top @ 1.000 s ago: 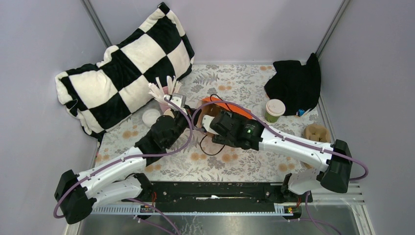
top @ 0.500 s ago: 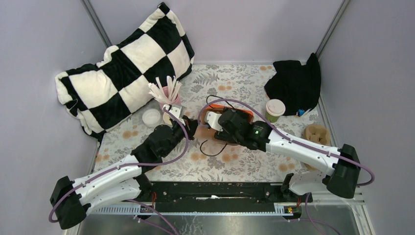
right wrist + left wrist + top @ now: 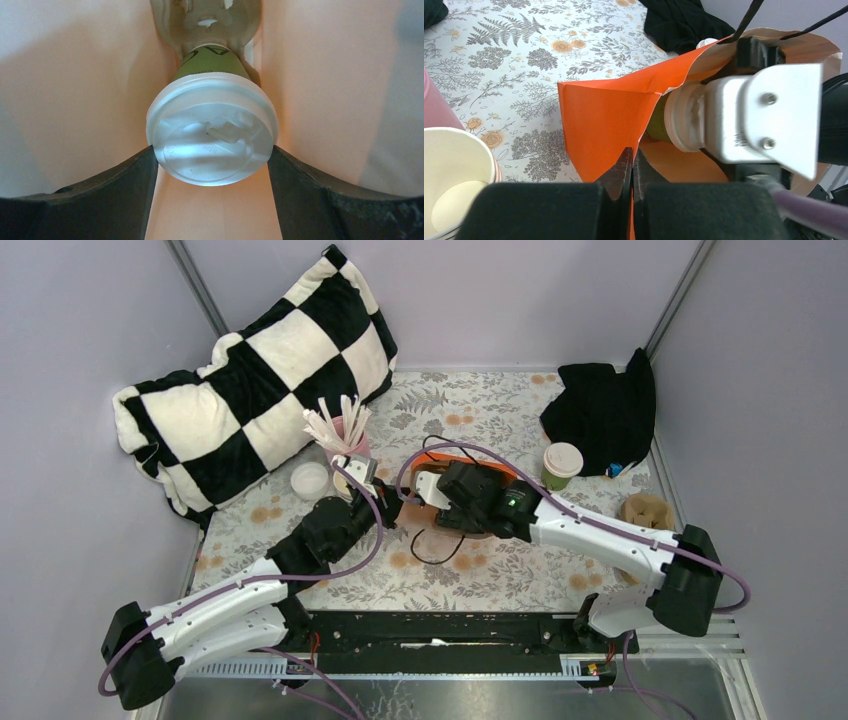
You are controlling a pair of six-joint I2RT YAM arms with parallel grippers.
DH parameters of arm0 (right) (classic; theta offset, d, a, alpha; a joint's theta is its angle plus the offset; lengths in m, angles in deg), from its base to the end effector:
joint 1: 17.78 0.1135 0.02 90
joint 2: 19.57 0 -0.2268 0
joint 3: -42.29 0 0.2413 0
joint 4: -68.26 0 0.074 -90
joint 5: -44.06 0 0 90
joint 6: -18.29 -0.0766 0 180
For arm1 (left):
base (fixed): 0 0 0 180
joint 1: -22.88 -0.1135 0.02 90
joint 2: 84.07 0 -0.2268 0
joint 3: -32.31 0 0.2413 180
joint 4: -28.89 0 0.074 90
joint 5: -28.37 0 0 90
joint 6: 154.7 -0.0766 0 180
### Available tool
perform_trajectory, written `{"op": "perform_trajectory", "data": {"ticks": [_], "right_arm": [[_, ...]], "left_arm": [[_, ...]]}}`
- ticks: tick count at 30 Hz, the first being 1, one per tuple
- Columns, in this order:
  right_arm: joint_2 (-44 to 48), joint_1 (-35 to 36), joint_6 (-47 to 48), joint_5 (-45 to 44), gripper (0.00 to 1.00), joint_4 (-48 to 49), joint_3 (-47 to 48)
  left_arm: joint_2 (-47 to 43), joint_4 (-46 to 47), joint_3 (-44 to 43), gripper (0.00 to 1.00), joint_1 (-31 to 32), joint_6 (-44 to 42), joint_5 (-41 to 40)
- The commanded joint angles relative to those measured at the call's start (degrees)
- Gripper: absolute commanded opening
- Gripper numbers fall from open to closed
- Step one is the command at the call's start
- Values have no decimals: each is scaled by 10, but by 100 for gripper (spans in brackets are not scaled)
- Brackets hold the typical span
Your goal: Pack the takeout coffee
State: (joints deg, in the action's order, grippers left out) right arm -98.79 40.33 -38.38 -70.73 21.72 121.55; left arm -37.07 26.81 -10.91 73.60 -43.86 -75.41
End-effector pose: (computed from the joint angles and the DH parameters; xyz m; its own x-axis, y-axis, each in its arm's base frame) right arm 0.1951 0.2528 0.2323 0.0196 -0.9128 -0.4080 -0.7272 0.2671 -0.6323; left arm 0.1748 -0.1848 0.2483 -0.2745 -0.2101 -0.9383 0.5394 0.7742 -0.3312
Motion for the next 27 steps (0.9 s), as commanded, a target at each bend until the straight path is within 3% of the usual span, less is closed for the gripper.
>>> {"op": "perform_trajectory", "data": {"ticks": [1,22,27], "right_arm": [[-4,-11,8,-27,58,-1,9],[15,-15,-39,-76,59,-51,11],[16,-31,-35,-59,59,-5,-16]], "left_arm": [[1,-3,1,0,5,6,3],[4,-22,3,0,5,-11,-4],[6,-21,1,0,6,-11,0]]}}
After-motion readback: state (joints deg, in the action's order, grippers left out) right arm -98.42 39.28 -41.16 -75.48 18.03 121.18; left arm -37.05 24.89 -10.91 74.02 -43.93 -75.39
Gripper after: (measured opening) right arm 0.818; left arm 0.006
